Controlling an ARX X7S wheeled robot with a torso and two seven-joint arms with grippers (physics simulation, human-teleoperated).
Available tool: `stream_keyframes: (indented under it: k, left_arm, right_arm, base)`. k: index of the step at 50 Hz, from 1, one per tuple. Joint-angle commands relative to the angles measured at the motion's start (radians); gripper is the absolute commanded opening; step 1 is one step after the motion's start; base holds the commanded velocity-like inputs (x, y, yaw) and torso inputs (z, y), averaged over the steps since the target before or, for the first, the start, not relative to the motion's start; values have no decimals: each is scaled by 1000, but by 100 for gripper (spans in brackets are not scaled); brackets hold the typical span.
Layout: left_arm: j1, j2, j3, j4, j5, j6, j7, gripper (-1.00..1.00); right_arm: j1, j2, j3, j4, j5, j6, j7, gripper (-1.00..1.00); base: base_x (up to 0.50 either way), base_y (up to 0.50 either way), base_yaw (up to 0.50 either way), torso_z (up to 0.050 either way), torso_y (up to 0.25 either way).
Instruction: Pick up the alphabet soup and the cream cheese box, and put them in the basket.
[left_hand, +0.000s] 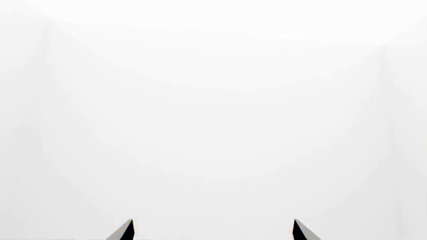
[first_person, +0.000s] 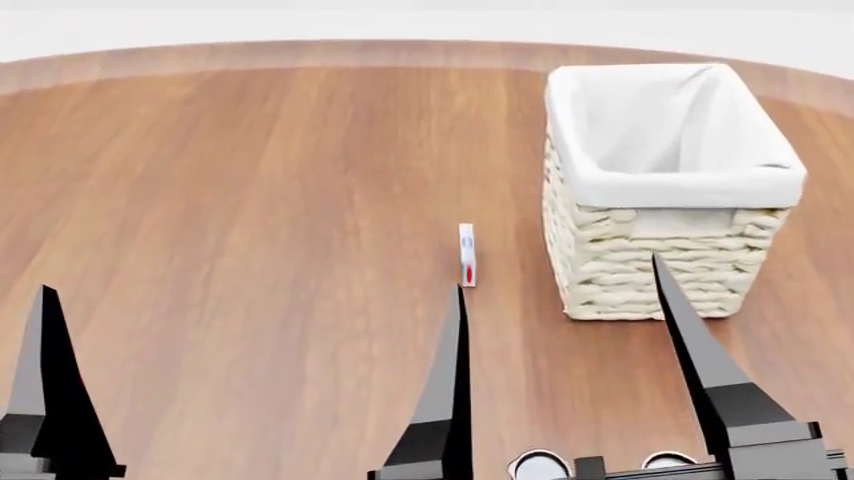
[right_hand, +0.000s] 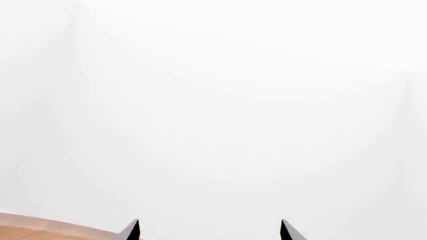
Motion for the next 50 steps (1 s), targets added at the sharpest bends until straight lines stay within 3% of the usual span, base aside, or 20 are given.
stream_keyframes:
  k: [1, 50]
  left_arm:
    - [-4, -6, 3, -3, -15, 0, -9, 100]
    - [-5, -36, 33, -34, -21, 27, -40, 100]
  right_arm:
    - [-1, 4, 4, 6, 9, -5, 5, 100]
    - [10, 21, -3, 31, 31, -7, 27, 100]
  base:
    - [211, 0, 0, 0, 0]
    - [215, 0, 0, 0, 0]
